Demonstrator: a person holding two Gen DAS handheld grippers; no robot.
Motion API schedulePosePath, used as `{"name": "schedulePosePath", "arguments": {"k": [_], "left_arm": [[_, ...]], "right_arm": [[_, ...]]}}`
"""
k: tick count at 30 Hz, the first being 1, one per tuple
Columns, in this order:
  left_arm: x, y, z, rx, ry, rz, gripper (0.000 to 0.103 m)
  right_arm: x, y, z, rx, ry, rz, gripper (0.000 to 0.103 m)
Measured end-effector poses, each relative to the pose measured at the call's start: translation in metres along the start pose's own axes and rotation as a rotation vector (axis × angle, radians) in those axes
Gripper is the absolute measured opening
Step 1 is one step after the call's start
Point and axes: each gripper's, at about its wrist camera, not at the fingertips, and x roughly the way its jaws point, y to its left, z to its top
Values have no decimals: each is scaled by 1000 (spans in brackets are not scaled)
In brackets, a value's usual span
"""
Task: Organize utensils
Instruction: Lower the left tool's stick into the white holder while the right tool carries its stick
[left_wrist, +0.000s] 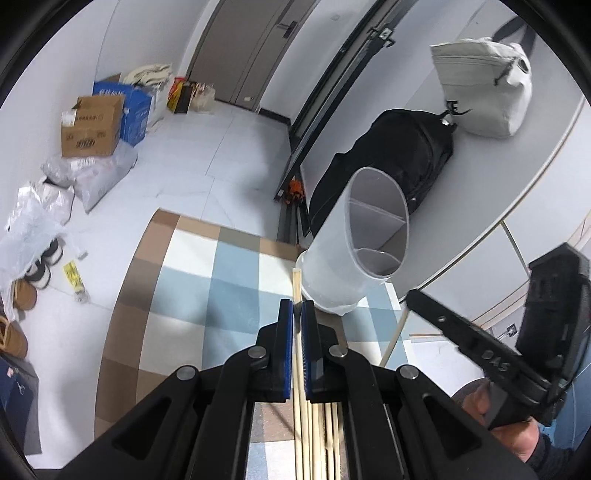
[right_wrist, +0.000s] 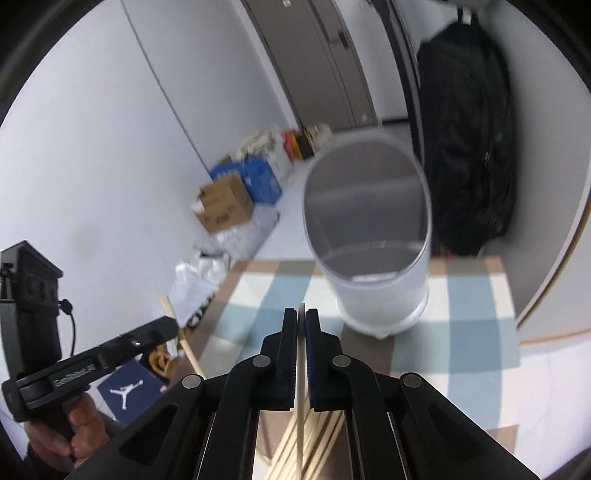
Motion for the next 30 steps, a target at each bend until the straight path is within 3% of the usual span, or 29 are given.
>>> {"name": "schedulePosePath", "arguments": {"k": [10, 21, 30], "left_arm": [[-14, -34, 13, 95, -57, 17, 0], [-26, -59, 30, 172, -94, 29, 0], [-44, -90, 58, 225, -130, -2, 0]], "right_arm": [[-45, -10, 21, -31, -124, 20, 3], [-62, -11, 52, -85, -198, 25, 3], [-93, -10, 105, -115, -256, 36, 3]]}}
